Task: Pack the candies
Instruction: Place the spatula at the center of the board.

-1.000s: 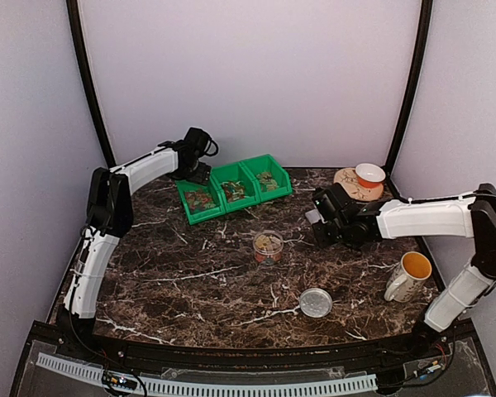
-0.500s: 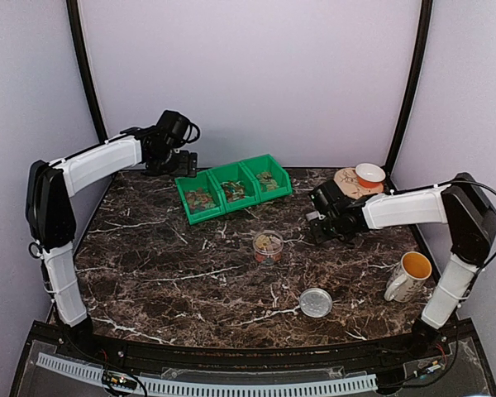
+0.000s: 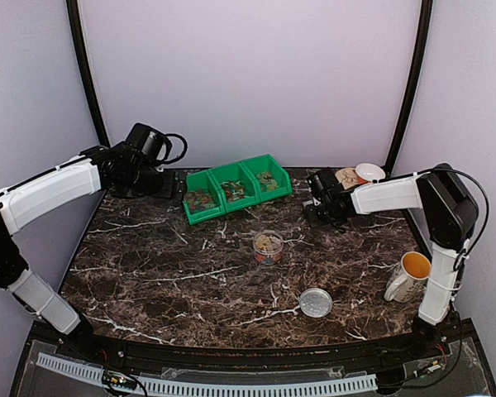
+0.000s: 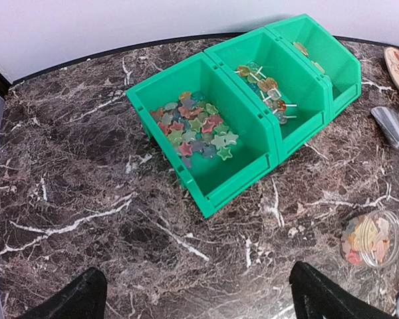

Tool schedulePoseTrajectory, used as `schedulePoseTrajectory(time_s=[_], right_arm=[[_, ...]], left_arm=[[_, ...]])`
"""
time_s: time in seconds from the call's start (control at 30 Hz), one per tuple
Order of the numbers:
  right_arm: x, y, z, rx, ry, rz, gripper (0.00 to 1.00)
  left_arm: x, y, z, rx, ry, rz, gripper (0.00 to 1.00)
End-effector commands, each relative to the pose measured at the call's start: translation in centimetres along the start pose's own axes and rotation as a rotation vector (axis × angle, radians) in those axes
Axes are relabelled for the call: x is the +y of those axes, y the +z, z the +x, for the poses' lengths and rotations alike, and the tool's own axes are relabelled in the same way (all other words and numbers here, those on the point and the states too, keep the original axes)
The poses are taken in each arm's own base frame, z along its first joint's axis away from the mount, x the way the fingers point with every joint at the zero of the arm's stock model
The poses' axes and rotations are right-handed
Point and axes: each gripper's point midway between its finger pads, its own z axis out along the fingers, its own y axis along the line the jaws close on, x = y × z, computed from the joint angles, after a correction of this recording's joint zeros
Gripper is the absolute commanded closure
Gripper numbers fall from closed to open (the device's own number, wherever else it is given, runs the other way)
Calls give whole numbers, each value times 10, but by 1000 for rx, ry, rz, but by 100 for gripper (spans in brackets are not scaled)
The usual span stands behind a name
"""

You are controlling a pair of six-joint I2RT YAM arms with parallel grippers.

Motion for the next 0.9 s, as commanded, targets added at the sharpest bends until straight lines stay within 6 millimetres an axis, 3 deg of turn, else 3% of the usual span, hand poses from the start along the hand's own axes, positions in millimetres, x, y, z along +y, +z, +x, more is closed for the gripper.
schedulePoseTrajectory(time_s=[0.0, 0.2, 0.33, 0.77, 0.87], right_arm=[[0, 8, -6, -1, 3, -14, 91], [1, 15, 7, 30, 17, -28, 89], [5, 16, 16, 45, 29, -51, 89], [6, 15, 21, 49, 36, -61, 86], [3, 15, 36, 74, 26, -57, 84]], left_arm=[[-1, -17, 21, 15, 76, 66, 1], [10, -19, 28, -132, 78, 59, 1], [22, -15, 33, -116, 107, -14, 1], [23, -14, 34, -115, 102, -14, 1], [23, -13, 34, -112, 103, -15, 1]])
